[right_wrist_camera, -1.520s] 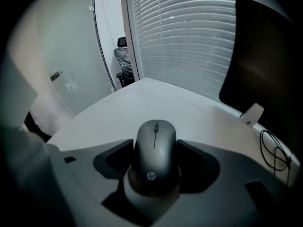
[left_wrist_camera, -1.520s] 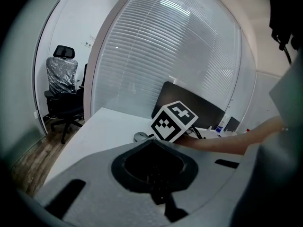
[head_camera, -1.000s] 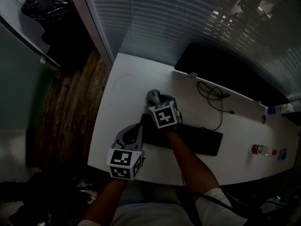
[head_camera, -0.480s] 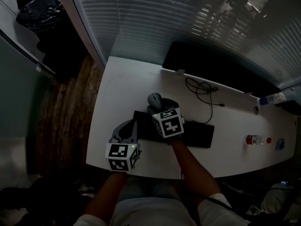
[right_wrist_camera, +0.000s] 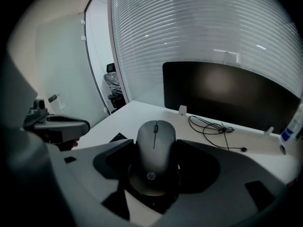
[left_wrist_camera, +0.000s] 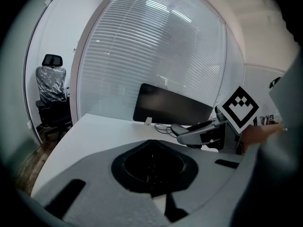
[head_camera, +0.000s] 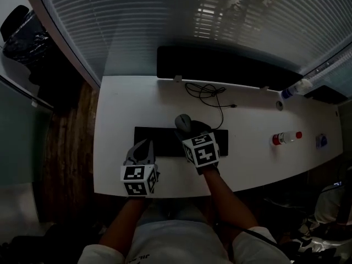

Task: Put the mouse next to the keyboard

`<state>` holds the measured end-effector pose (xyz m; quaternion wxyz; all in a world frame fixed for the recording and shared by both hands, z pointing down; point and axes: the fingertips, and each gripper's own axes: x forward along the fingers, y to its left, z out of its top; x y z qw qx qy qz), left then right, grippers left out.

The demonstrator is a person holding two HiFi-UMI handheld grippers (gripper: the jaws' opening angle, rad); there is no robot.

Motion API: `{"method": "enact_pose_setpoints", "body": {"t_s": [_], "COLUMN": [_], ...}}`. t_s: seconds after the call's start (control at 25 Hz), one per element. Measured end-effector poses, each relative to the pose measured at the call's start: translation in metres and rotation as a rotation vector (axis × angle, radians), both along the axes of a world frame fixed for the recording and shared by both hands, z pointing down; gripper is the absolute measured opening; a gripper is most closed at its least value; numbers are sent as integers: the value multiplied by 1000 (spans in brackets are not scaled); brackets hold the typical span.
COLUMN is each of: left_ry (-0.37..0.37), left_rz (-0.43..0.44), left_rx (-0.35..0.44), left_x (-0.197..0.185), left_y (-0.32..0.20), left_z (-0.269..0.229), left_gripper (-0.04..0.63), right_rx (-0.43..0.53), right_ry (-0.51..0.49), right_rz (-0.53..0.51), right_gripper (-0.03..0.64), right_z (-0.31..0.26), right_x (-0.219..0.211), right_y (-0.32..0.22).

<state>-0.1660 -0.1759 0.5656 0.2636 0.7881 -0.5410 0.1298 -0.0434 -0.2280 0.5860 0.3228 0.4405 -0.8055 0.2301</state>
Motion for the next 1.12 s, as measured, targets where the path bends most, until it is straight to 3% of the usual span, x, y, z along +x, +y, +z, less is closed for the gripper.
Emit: {"method": "enact_pose_setpoints", "body": {"t_s": [0.56,1.12], "left_ry": [-25,-24], "left_rz": [106,222], "left_rx": [-11,-19], "left_x": [83,186], "left_y": [53,74], "left_z": [-1,-4], "left_gripper": [5,5], "right_rx": [-27,-72], "right_ry": [-2,40], "right_rz": [218,385], "right_gripper": [288,288], "right_z": [6,30], "right_x": [137,280], "right_y": [78,115]}}
